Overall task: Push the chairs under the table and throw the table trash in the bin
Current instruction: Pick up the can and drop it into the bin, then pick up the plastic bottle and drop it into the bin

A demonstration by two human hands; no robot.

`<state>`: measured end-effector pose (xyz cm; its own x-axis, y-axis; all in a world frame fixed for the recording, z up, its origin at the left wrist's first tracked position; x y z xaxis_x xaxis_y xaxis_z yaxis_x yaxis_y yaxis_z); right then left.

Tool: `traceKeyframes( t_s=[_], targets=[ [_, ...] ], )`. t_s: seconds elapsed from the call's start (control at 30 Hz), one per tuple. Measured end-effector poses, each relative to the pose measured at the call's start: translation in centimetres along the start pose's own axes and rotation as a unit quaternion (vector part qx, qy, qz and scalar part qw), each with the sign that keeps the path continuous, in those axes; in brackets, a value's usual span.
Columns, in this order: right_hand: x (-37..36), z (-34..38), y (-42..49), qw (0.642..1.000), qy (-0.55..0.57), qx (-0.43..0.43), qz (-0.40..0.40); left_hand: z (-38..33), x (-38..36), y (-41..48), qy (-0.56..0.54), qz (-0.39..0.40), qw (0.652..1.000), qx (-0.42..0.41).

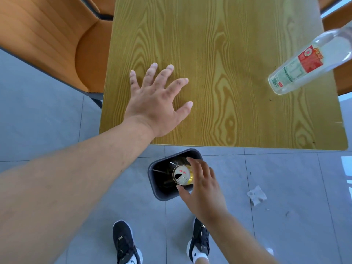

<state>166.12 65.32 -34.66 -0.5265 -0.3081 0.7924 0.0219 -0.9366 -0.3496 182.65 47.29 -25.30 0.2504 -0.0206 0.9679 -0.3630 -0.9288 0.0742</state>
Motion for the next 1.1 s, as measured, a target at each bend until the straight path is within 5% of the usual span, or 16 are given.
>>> traceKeyframes(
  t_s=[0.2,0.33,0.5,0.63,1.1],
  targets=[
    [2.9,1.1,-1.1,0.999,0.034,0.019,-0.036,0.0,0.0,0.0,0.005,-0.002,1.000,-0.003],
    [12.0,2.1,-1.0,0.973,0.122,0.025,-0.195,0.1,0.2,-0.1,0.005,0.003,1.000,-0.002],
    [26.0,0.8,1.7,0.893,0.200,0.007,-0.402,0.0,0.3,-0.1,0.004,0.000,1.000,-0.010],
    [31.1,-0.9,7.5,0.902,0.220,-0.080,-0.363,-0.2,0.4,-0.1,0.006,0.003,1.000,-0.007],
    [28.1,1.0,9.3,0.934,0.215,-0.027,-0.285,-0.2,0.4,0.1,-0.002,0.000,1.000,-0.001]
  ],
)
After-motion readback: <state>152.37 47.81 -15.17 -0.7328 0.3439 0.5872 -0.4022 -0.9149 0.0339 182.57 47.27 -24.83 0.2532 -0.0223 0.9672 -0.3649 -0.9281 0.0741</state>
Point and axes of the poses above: each hand's wrist, its own y-axis towards the middle knuckle, its own x-axis out of the back of the hand, z = x × y, the point moved 8 cm from there along y, towards the middle knuckle, and after that the axes turned 12 degrees about -x, right-handed, at the moved point
